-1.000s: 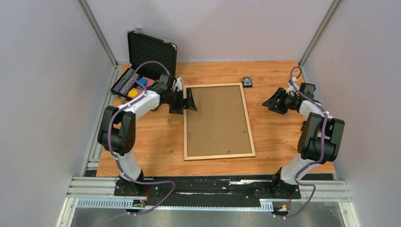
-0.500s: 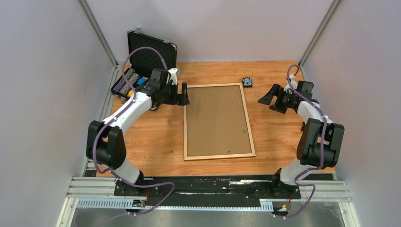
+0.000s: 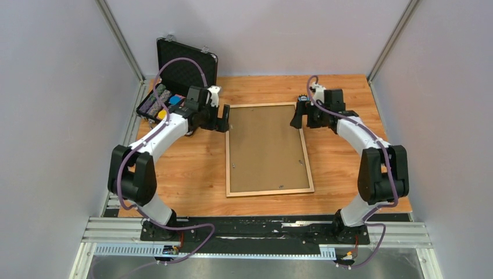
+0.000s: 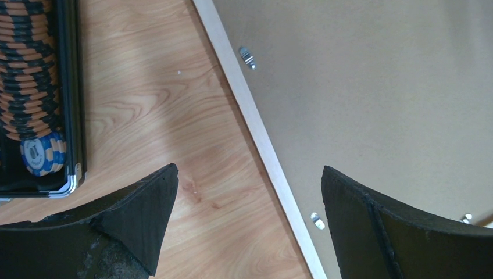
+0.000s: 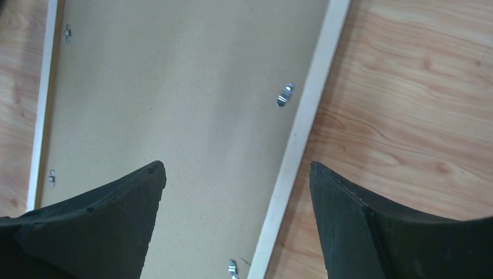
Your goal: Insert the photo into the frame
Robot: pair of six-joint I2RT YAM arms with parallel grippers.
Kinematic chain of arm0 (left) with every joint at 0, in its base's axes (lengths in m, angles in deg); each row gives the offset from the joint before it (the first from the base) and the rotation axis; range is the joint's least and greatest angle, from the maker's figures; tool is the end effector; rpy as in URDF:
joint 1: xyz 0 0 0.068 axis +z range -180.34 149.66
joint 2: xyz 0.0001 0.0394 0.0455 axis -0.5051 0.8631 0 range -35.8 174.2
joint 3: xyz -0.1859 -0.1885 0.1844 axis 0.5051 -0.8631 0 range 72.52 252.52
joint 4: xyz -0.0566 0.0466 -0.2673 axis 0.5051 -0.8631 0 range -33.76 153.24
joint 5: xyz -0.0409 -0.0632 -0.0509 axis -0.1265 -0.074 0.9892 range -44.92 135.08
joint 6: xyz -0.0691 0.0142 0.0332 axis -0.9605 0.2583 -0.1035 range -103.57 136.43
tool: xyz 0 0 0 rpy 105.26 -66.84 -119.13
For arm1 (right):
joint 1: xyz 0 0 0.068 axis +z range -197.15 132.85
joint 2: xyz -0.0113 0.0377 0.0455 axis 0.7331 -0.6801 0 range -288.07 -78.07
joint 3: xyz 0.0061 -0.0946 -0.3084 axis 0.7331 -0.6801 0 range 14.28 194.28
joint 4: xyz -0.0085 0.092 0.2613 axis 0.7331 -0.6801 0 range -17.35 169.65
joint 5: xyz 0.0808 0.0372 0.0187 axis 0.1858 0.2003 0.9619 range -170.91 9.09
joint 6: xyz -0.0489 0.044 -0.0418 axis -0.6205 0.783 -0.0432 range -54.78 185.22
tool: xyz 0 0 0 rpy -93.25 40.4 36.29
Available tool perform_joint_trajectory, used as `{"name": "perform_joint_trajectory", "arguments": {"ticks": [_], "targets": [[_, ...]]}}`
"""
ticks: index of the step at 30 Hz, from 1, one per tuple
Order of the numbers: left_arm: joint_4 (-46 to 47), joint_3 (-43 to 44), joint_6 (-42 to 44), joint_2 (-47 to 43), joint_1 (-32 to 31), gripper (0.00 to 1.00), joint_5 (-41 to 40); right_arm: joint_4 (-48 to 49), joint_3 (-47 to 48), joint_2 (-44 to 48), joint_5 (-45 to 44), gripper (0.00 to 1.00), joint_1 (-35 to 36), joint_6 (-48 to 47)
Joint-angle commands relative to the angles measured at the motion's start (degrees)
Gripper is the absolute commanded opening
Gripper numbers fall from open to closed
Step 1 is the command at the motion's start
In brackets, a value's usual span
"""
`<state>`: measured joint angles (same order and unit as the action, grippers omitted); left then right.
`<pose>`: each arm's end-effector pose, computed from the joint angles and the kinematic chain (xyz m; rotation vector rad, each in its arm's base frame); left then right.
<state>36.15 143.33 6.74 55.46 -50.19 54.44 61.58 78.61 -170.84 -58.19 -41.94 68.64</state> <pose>0.3607 -0.1417 0.2903 0.2922 2.4142 -0.4332 0.3832 0.0608 0.2583 -0.2260 2.3573 0.5437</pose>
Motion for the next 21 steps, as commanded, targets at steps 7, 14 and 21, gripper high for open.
{"name": "perform_joint_trajectory", "arguments": {"ticks": [7,14,21], "targets": [[-0.18,4.02,-0.92,12.56,-0.18,0.94,-0.06,1.92,5.96,-9.52,-6.56,0.89,4.09,-3.13],[-0.51,6.98,-2.44,18.56,-0.18,0.80,3.48,2.60,4.60,-11.58,-7.50,0.85,4.11,-3.11],[-0.08,7.52,-3.28,21.06,-0.18,0.61,5.91,2.51,2.45,-12.43,-7.81,0.72,3.44,-4.48]]}}
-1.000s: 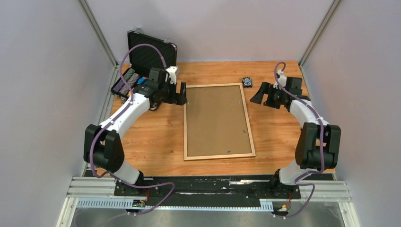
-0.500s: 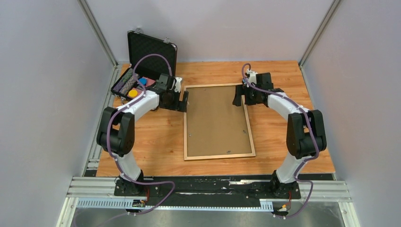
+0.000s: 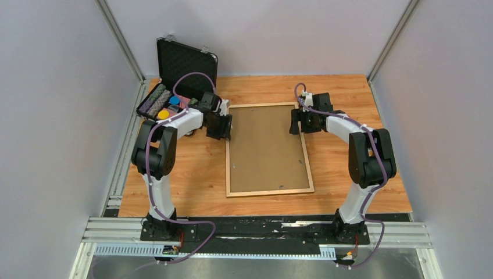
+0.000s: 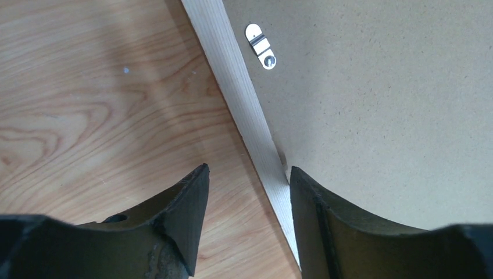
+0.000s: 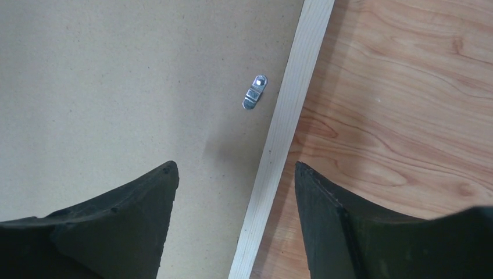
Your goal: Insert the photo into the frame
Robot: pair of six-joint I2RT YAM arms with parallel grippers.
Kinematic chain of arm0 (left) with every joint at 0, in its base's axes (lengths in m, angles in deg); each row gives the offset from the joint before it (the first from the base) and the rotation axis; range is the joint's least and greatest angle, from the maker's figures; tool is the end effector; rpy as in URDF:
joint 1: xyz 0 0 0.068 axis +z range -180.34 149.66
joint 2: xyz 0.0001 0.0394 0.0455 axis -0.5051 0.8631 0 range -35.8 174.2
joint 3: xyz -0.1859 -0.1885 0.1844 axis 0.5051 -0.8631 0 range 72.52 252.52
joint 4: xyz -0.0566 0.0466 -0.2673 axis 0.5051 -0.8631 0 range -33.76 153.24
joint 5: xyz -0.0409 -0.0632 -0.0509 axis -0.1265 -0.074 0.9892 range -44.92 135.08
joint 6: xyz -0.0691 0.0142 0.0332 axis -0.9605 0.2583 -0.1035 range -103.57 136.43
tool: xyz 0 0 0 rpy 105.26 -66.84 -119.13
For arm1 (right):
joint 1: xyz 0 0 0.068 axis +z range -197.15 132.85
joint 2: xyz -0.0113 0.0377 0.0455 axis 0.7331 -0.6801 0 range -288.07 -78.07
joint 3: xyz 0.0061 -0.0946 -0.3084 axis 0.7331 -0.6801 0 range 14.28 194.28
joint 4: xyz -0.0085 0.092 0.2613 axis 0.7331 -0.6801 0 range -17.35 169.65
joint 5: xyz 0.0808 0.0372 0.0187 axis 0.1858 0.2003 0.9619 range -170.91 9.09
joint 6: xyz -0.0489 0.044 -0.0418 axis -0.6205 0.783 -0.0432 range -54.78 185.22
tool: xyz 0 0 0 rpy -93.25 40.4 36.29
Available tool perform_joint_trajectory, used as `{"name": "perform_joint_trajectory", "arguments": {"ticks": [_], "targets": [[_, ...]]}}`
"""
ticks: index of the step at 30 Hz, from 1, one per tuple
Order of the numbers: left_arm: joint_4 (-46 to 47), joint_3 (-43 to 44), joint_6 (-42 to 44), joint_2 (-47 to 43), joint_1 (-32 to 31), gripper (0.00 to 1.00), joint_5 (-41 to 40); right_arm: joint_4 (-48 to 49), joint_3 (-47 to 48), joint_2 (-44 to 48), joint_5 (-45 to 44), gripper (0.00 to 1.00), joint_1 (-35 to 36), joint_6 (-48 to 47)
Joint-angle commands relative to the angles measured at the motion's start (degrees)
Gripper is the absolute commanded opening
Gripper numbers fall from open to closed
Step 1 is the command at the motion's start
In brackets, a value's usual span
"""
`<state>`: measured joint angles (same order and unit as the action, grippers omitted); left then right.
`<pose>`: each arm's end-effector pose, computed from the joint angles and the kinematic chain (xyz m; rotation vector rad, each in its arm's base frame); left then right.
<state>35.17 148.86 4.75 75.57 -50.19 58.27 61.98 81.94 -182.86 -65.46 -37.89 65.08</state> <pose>0.4147 -0.1658 0.1821 0.2680 2.7004 -0.4782 0.4166 0.0859 0.1953 -0.3147 2.5043 0.4045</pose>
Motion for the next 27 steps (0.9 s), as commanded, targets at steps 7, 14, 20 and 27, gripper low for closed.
{"name": "perform_joint_trajectory", "arguments": {"ticks": [7,14,20,27], "targets": [[1.10,2.82,-1.48,2.95,-0.18,0.49,3.78,1.26,-0.60,-1.10,-0.37,0.49,-1.58,-0.82],[1.57,2.55,-1.48,3.26,-0.18,0.39,4.68,0.12,-0.99,-2.23,0.10,0.30,-2.00,-1.00],[0.80,1.99,-0.29,2.83,-0.18,0.24,5.70,-0.79,-2.59,-1.25,0.45,0.18,-2.11,-1.38],[-2.22,1.60,2.25,2.50,-0.18,0.05,8.83,-3.83,-7.15,3.02,2.06,0.07,-2.09,-2.14]]}}
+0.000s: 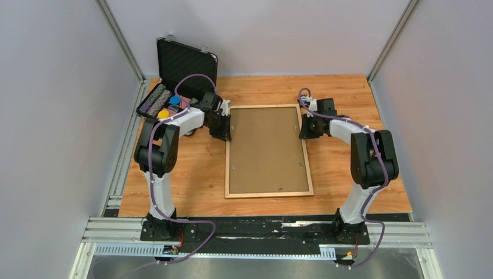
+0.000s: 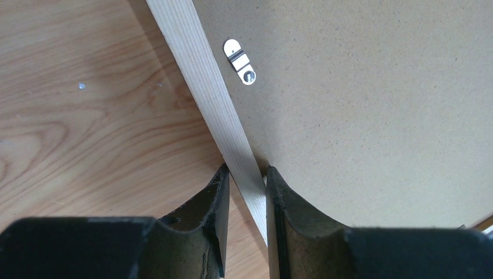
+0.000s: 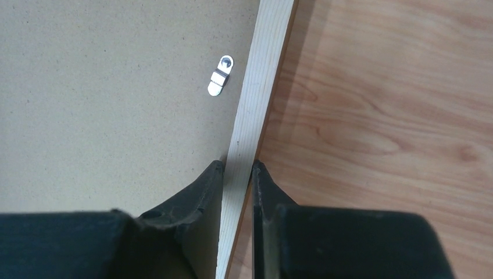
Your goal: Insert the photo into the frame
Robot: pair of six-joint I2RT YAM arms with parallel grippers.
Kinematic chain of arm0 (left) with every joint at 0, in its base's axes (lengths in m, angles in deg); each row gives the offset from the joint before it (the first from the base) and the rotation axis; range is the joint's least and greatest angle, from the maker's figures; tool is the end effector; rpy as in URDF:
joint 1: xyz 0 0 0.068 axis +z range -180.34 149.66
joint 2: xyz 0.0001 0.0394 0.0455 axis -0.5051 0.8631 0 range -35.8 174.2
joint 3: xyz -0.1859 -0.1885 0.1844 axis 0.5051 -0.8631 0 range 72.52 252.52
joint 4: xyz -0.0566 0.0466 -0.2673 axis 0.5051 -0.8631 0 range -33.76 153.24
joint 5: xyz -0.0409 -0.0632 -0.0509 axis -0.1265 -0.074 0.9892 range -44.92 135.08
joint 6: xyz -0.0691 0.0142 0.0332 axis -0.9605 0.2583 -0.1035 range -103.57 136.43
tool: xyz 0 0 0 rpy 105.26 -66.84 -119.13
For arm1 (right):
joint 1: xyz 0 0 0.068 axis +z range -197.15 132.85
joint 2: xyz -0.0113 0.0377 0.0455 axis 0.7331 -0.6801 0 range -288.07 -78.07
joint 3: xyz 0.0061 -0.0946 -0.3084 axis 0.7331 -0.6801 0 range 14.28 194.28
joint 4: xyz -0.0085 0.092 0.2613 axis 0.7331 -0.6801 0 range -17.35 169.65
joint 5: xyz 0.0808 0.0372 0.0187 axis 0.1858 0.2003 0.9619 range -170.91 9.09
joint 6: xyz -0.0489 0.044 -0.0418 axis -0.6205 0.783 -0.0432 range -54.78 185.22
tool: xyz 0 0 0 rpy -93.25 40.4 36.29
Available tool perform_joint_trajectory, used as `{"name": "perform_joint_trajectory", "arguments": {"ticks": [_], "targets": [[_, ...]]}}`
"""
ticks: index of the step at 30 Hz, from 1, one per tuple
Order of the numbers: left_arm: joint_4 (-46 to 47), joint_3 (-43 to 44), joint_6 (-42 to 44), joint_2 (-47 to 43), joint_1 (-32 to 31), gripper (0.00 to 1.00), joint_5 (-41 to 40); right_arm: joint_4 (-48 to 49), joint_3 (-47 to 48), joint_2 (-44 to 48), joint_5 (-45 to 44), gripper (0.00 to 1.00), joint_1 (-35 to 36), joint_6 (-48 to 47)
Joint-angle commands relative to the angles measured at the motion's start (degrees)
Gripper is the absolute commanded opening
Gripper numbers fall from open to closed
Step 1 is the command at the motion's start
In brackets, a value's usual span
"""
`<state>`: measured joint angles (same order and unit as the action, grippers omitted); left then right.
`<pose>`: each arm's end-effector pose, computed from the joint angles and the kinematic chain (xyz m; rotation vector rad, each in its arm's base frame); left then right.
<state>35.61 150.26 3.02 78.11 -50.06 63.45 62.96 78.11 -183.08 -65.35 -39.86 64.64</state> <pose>0.4212 -0.1732 0.1725 0.2529 2.7221 -0.6047 0.4060 0.0700 0.1739 -0.2773 2.5578 0.3939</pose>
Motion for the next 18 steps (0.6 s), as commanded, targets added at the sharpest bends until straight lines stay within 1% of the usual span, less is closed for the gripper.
{"name": "perform_joint_trajectory", "arguments": {"ticks": [1,6,8,9,12,14,16,18], "targets": [[-3.11,0.12,4.72,-0.01,-0.31,0.00,3.97,-5.39,-4.15,4.21,2.28,0.07,-0.09,-1.73],[-4.69,-2.09,6.51,-0.50,-0.31,0.00,5.37,-7.63,-7.66,9.07,3.42,0.05,-0.08,-2.12],[-4.66,-3.17,6.55,-0.98,-0.36,0.00,5.92,-8.16,-8.46,10.58,3.40,0.08,-0.15,-2.32],[-4.64,-3.83,6.42,-1.26,-0.32,0.00,6.38,-8.28,-8.74,11.18,3.29,0.11,-0.09,-2.39],[-3.34,-5.38,4.99,-2.01,-0.31,0.00,7.35,-8.21,-7.98,11.66,2.37,0.31,-0.17,-2.32],[-2.25,-6.30,3.99,-2.77,-0.31,0.00,7.81,-8.16,-6.70,10.95,1.89,0.42,-0.08,-2.24],[-1.33,-7.01,3.02,-3.20,-0.27,0.00,7.53,-8.10,-5.24,9.60,1.57,0.49,-0.10,-1.96],[-0.24,-7.82,1.80,-4.07,-0.31,0.00,7.11,-8.14,-3.76,8.14,1.48,0.52,-0.12,-1.55]]}}
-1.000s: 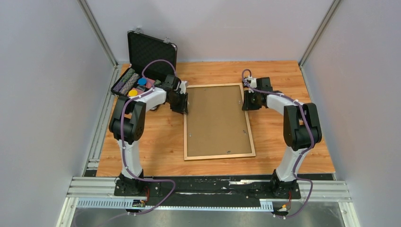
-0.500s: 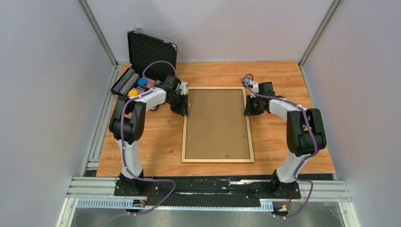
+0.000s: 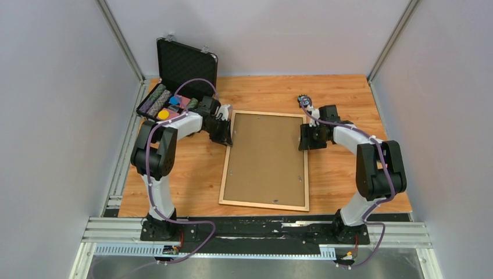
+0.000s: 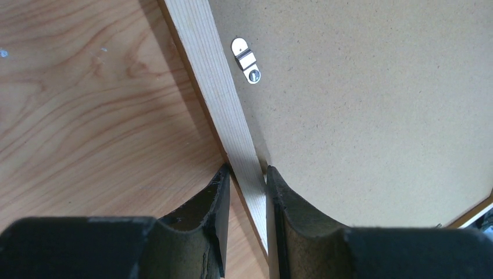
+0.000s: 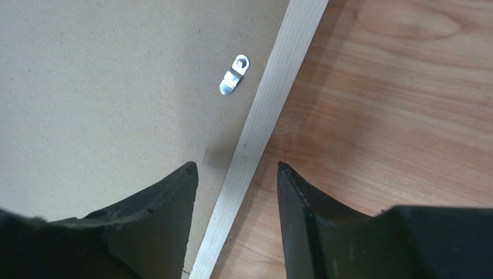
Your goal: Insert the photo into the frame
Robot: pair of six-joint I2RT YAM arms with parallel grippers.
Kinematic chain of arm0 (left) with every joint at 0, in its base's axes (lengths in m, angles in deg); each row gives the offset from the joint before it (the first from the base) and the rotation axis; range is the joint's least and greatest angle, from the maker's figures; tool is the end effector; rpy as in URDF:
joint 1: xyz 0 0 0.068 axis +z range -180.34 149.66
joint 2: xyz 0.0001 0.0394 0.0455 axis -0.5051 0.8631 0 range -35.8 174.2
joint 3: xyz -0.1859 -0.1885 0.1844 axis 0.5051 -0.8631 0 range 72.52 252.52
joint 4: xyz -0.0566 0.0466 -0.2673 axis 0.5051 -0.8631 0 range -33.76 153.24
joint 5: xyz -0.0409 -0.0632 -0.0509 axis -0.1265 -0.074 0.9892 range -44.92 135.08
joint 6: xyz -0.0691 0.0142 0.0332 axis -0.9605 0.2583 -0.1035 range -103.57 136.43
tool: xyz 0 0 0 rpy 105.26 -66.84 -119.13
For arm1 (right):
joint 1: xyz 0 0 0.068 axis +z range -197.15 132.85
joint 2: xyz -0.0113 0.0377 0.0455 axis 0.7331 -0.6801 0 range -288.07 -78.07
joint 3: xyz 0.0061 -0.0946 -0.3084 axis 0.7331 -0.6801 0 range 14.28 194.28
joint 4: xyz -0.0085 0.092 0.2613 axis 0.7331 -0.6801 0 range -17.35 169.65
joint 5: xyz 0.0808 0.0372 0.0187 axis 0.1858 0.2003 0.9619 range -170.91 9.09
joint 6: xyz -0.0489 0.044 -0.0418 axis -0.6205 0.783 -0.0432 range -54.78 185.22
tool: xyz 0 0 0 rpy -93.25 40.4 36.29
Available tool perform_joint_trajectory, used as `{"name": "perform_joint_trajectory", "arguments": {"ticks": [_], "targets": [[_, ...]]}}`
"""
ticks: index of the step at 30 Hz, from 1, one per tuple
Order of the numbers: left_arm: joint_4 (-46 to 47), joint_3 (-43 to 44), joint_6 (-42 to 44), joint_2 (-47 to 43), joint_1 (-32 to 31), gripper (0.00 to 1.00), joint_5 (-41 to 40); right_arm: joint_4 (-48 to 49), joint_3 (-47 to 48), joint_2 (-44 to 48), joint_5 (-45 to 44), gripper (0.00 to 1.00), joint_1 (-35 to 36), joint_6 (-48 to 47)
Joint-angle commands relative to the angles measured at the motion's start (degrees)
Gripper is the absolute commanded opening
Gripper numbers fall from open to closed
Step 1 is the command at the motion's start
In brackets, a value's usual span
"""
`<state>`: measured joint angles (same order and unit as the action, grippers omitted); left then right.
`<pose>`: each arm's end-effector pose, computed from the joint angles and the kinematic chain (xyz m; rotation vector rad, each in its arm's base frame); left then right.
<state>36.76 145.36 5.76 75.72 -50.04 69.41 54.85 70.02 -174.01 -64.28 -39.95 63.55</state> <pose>0.3993 -0.1721 0.1678 0.3458 2.7258 -0.7294 0.3443 0.0627 0.1791 -0.2949 2.6753 0.4214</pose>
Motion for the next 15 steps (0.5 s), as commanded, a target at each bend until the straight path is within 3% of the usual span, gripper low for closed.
{"name": "perform_joint_trajectory", "arguments": {"ticks": [1,15], "targets": [[-0.68,-3.53,-1.37,-1.90,-0.33,0.00,1.10,0.04,5.00,-1.66,0.37,0.53,-0.07,-0.19],[3.08,-7.61,-6.76,-2.82,-0.34,0.00,2.82,-0.66,13.09,-11.17,3.29,0.52,-0.78,3.27]]}}
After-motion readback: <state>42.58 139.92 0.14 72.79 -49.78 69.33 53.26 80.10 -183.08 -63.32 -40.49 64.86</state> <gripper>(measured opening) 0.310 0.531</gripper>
